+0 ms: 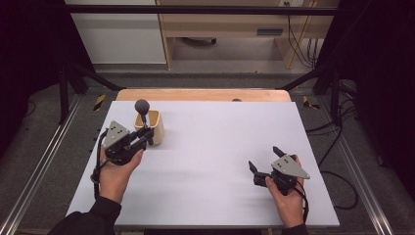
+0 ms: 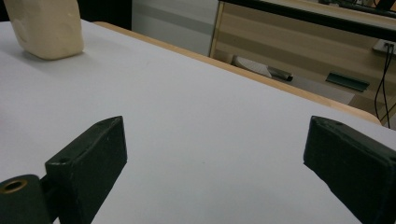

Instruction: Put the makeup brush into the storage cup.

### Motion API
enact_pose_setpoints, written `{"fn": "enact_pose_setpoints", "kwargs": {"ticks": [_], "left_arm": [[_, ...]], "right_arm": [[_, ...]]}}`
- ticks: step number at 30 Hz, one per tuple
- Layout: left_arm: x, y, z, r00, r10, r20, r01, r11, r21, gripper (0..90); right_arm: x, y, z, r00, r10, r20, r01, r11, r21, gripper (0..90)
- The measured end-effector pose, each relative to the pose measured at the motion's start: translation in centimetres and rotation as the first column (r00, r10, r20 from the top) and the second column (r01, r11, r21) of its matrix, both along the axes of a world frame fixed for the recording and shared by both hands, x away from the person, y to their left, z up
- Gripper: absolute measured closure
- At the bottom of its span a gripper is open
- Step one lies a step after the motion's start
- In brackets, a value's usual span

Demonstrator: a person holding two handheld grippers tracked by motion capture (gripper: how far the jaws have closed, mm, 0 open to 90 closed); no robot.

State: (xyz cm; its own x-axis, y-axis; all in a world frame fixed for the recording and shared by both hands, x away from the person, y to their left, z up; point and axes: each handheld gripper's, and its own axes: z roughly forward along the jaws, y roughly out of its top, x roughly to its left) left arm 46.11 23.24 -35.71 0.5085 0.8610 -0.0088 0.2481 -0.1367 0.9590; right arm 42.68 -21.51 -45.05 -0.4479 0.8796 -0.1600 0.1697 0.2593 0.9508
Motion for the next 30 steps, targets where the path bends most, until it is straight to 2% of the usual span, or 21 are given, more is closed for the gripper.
{"fn": "enact_pose_setpoints", "kwargs": {"ticks": [1,8,19,30], "left_arm": [[0.2,0.2,0.1,1.0,0.007,0.006,-0.007,1.0,0.004,74.3],[1.0,1.2,0.3,0.9991,0.039,0.016,-0.038,0.9982,-0.046,74.3],[2.2,1.6,1.2,0.9979,0.055,0.034,-0.054,0.9982,-0.027,74.3],[3.2,1.8,2.2,0.9965,0.072,0.043,-0.071,0.9972,-0.024,74.3]], "right_arm": [[0.0,0.0,0.0,1.0,0.0,0.001,0.0,1.0,0.0,6.2],[-0.1,-0.1,-0.1,0.9999,-0.006,0.009,0.006,1.0,-0.001,6.4],[-0.1,-0.2,-0.3,1.0,-0.009,0.001,0.009,1.0,0.005,6.4],[-0.1,-0.3,-0.3,1.0,-0.006,0.006,0.006,1.0,0.006,6.6]]}}
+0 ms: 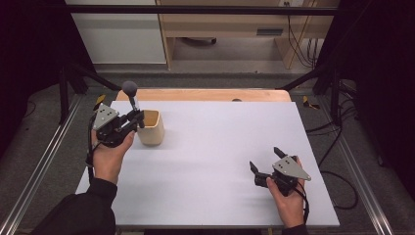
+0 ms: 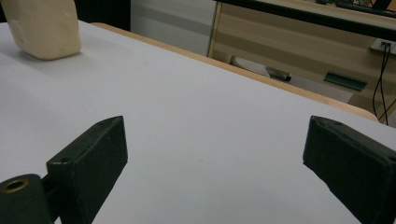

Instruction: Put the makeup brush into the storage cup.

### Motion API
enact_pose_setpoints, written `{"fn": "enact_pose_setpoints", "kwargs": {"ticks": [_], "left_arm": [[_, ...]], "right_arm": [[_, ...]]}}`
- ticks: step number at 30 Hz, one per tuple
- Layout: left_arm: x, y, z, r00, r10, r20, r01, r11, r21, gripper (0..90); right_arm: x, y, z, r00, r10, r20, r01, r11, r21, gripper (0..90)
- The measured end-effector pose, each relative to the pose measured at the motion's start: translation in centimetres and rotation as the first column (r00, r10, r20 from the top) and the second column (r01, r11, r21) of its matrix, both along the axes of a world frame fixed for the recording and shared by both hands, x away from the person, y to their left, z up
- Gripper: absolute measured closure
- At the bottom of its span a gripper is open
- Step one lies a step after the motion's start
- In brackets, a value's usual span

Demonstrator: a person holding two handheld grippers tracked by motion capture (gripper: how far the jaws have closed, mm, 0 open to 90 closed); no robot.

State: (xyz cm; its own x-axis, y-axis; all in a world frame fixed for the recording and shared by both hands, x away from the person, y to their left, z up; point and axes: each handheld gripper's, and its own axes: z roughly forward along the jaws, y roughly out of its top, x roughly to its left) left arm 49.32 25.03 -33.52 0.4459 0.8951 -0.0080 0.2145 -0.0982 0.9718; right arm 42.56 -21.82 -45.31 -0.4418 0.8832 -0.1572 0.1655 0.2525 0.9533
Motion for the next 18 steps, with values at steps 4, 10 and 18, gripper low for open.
{"fn": "enact_pose_setpoints", "kwargs": {"ticks": [4,10,18], "left_arm": [[0.4,0.2,0.3,0.9999,0.01,0.004,-0.01,1.0,-0.001,74.3],[1.0,0.2,0.4,0.9998,0.018,0.002,-0.018,0.9998,-0.005,74.3],[1.4,0.3,0.2,0.9996,0.027,0.0,-0.027,0.9996,-0.006,74.4]], "right_arm": [[0.0,0.0,0.0,1.0,0.001,0.0,-0.001,1.0,0.0,6.7],[0.0,0.0,0.0,1.0,0.0,0.0,0.0,1.0,0.001,6.8],[0.0,-0.1,0.0,1.0,-0.001,-0.001,0.001,1.0,0.003,6.9]]}}
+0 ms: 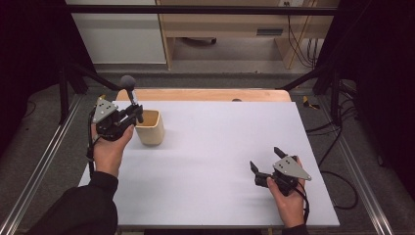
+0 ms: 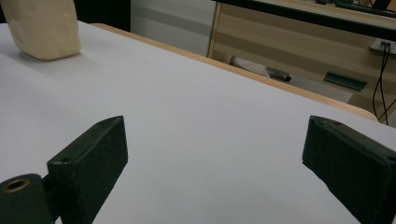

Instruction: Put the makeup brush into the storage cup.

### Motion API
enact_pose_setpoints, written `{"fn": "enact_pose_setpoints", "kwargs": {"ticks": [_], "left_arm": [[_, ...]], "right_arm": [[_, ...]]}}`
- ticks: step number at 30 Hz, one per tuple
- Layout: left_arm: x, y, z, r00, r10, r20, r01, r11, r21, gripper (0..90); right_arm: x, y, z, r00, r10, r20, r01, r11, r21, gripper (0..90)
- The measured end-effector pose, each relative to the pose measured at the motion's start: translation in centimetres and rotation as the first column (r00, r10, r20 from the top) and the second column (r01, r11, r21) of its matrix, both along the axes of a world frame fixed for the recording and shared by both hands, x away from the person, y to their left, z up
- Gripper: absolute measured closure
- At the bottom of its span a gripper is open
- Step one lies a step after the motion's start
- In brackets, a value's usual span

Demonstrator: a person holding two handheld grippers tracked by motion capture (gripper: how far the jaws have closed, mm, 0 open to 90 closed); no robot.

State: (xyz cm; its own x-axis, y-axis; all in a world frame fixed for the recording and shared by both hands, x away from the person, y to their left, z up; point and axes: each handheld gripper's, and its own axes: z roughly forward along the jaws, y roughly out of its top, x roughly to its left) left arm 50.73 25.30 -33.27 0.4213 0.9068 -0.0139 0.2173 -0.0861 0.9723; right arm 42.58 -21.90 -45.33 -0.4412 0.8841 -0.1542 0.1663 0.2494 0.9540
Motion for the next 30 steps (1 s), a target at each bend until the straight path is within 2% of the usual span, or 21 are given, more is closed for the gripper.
{"fn": "enact_pose_setpoints", "kwargs": {"ticks": [30], "left_arm": [[1.2,-0.3,-0.4,0.9997,0.023,-0.001,-0.023,0.9997,-0.002,74.4]], "right_arm": [[0.0,-0.1,0.0,1.0,-0.004,0.002,0.004,1.0,0.003,7.3]]}}
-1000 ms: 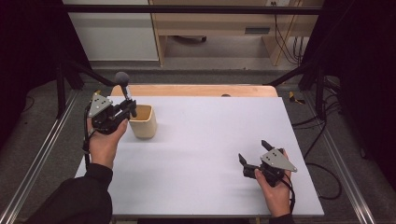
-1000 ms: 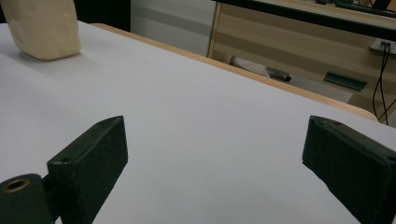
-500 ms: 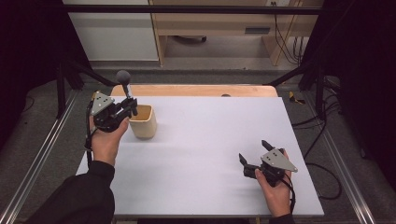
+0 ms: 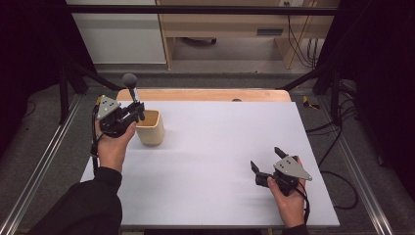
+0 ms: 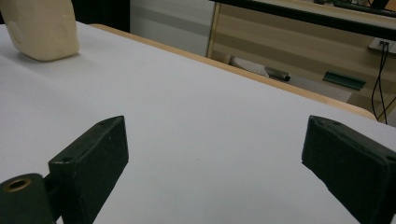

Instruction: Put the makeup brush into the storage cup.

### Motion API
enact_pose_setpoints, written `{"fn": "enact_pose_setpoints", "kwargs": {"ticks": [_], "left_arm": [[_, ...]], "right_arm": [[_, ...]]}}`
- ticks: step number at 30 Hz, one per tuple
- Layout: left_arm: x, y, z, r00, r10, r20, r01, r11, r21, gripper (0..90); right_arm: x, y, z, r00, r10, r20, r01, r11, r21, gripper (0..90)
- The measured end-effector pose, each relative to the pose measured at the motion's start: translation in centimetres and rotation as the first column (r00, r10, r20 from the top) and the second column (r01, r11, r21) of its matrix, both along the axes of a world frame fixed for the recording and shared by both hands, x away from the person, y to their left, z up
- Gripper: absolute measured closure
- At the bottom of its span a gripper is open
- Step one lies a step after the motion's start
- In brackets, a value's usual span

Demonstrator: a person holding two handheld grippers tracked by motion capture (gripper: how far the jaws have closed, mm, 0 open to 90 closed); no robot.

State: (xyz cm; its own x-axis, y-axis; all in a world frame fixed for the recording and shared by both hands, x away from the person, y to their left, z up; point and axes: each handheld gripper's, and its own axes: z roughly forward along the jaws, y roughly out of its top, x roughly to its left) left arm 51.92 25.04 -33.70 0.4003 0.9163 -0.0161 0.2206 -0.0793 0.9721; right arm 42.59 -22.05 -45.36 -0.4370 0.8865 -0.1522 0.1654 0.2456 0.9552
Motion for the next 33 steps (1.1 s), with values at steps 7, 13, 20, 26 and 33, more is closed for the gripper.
{"fn": "enact_pose_setpoints", "kwargs": {"ticks": [7,13,20,26,33], "left_arm": [[0.5,0.3,0.1,0.9999,0.01,0.006,-0.01,0.9999,-0.011,74.4],[0.9,0.3,-0.2,0.9999,0.013,0.004,-0.013,0.9998,-0.012,74.3],[1.1,0.3,-0.4,0.9999,0.015,0.005,-0.015,0.9998,-0.015,74.3],[1.2,0.3,-0.6,0.9999,0.014,0.003,-0.014,0.9996,-0.023,74.3],[1.4,0.1,-1.0,1.0,0.009,0.0,-0.009,0.9992,-0.039,74.3]], "right_arm": [[0.1,0.1,-0.1,1.0,0.007,0.003,-0.007,1.0,0.001,7.3],[0.0,-0.1,0.0,1.0,0.003,0.006,-0.003,1.0,0.009,7.3],[0.0,-0.1,-0.1,1.0,0.003,0.005,-0.004,1.0,0.012,7.4],[0.0,0.0,-0.1,1.0,0.004,0.005,-0.004,1.0,0.009,7.5],[0.0,0.1,-0.2,1.0,0.005,0.001,-0.005,1.0,0.008,7.5]]}}
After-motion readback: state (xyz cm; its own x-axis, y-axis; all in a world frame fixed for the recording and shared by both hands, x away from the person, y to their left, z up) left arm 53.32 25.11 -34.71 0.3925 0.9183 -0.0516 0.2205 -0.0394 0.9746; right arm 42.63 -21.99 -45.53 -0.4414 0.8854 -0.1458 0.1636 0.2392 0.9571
